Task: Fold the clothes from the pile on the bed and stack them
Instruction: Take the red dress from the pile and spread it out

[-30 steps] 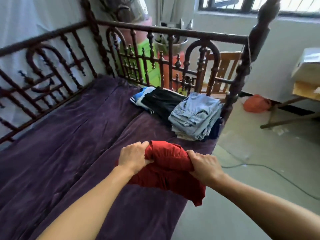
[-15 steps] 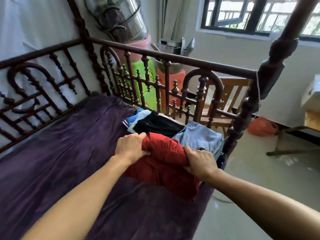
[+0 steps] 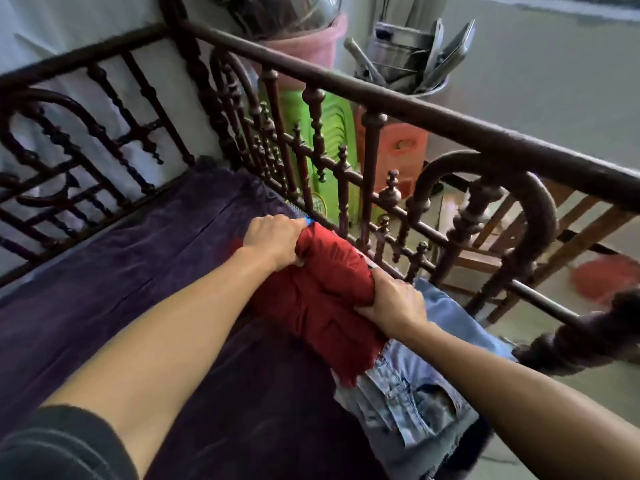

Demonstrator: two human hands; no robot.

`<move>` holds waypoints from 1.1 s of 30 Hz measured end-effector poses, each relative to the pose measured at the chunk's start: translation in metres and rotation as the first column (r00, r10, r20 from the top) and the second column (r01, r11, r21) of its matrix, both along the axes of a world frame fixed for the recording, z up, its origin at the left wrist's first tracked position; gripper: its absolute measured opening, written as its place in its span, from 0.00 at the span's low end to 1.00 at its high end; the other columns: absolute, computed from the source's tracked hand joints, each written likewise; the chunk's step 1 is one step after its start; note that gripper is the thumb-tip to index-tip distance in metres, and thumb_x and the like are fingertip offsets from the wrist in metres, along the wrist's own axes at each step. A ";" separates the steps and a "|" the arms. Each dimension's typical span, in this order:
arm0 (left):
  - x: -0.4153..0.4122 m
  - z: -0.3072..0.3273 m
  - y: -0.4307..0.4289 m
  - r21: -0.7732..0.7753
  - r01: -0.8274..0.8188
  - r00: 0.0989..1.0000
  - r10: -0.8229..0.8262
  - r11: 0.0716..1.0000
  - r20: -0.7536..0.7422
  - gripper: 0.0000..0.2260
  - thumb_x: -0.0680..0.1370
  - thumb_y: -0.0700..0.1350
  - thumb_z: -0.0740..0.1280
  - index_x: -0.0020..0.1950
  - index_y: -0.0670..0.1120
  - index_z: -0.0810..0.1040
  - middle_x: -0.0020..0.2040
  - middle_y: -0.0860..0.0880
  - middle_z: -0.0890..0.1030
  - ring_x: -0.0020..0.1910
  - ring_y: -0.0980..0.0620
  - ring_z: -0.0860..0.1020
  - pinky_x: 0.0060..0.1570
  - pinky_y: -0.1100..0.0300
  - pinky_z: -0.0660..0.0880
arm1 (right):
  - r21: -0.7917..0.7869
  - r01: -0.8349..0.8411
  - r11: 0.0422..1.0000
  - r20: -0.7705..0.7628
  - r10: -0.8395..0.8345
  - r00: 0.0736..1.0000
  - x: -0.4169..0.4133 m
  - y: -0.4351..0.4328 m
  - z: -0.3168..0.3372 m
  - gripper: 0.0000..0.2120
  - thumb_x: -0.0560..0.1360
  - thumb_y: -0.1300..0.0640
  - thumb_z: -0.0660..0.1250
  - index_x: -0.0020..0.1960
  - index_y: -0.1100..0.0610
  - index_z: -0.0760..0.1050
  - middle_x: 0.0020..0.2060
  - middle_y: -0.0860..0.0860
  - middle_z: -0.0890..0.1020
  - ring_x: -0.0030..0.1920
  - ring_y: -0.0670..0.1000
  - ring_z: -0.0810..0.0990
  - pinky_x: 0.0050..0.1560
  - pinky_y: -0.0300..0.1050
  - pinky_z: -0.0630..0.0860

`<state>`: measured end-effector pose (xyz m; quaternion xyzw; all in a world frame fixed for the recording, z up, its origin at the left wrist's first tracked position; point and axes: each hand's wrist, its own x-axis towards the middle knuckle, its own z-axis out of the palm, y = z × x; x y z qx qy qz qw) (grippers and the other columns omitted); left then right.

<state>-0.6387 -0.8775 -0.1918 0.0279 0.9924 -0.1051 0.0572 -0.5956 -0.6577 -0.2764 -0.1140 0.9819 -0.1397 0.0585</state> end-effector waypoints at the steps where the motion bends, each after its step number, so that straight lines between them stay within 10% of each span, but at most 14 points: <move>1: -0.018 -0.014 0.004 -0.010 -0.014 0.999 0.014 1.000 0.029 0.27 0.67 0.60 0.74 0.62 0.52 0.71 0.59 0.45 0.79 0.58 0.42 0.77 0.53 0.52 0.72 | -0.008 -0.002 1.000 0.041 0.002 0.999 -0.016 0.002 -0.012 0.28 0.68 0.41 0.71 0.62 0.51 0.67 0.53 0.53 0.82 0.54 0.58 0.80 0.47 0.49 0.73; 12: -0.109 -0.171 0.048 0.171 -0.130 0.988 0.142 0.977 -0.056 0.38 0.72 0.60 0.68 0.77 0.54 0.56 0.77 0.42 0.56 0.75 0.41 0.56 0.72 0.44 0.56 | 0.084 0.043 0.996 0.278 -0.065 0.958 -0.125 0.054 -0.120 0.41 0.67 0.32 0.68 0.71 0.50 0.59 0.60 0.56 0.77 0.57 0.61 0.78 0.51 0.52 0.75; 18: -0.053 -0.228 0.063 0.318 -0.254 0.967 0.242 0.913 0.077 0.27 0.79 0.57 0.58 0.76 0.62 0.52 0.79 0.44 0.48 0.77 0.41 0.49 0.71 0.38 0.54 | -0.093 -0.227 0.970 -0.175 0.208 0.962 -0.107 0.051 -0.134 0.30 0.77 0.36 0.55 0.75 0.49 0.63 0.74 0.59 0.64 0.74 0.62 0.61 0.69 0.59 0.60; 33: -0.046 -0.261 0.080 0.291 -0.321 0.944 0.281 0.901 0.173 0.26 0.81 0.60 0.50 0.78 0.58 0.50 0.79 0.43 0.45 0.77 0.41 0.43 0.73 0.40 0.44 | 0.235 -0.398 0.887 0.175 0.364 0.915 -0.099 0.064 -0.190 0.36 0.74 0.27 0.42 0.76 0.43 0.57 0.78 0.54 0.53 0.77 0.58 0.51 0.72 0.65 0.53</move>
